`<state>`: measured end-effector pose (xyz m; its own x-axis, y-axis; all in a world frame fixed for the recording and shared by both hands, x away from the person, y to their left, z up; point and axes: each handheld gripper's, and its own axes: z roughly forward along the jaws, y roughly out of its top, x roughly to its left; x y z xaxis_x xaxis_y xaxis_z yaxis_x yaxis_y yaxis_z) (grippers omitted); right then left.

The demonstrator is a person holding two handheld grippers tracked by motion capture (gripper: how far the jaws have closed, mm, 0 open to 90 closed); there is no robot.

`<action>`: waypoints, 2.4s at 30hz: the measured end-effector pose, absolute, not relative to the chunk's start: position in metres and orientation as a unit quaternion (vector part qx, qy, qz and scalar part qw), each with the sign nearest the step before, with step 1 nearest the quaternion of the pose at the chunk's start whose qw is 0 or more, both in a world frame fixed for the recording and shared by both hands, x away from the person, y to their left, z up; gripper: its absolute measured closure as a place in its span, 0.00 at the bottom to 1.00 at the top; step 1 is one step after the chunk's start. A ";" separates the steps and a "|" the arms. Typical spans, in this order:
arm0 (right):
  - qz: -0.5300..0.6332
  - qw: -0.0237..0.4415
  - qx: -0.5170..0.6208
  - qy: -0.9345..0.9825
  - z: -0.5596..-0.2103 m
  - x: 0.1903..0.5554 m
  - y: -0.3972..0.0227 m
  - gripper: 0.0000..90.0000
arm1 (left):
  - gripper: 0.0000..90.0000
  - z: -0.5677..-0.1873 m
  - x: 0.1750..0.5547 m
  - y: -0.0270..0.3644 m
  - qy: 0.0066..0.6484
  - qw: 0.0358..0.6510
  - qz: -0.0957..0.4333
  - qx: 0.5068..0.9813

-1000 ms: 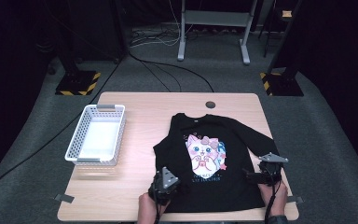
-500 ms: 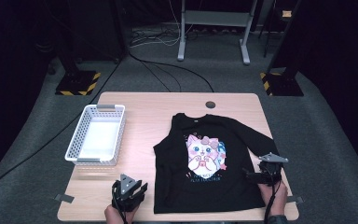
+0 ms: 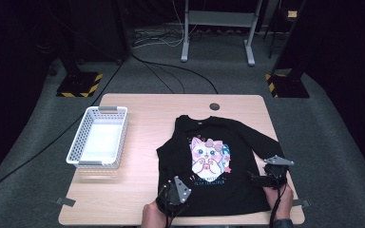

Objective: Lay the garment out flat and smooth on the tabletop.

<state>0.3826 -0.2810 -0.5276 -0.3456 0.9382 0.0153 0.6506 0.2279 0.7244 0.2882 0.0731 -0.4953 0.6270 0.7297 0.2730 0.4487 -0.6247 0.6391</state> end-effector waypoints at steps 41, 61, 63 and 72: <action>0.326 0.221 0.530 0.751 -0.528 0.383 -0.281 0.02 | 0.91 -0.462 0.292 0.196 0.464 0.389 0.256 0.754; 0.326 0.221 0.531 0.750 -0.528 0.382 -0.281 0.02 | 0.91 -0.506 0.325 0.333 0.625 0.367 0.202 0.659; 0.326 0.221 0.531 0.750 -0.528 0.382 -0.281 0.02 | 0.91 -0.511 0.332 0.341 0.631 0.355 0.201 0.661; 0.326 0.221 0.527 0.753 -0.527 0.382 -0.282 0.03 | 0.45 -0.523 0.344 0.358 0.638 0.324 0.233 0.659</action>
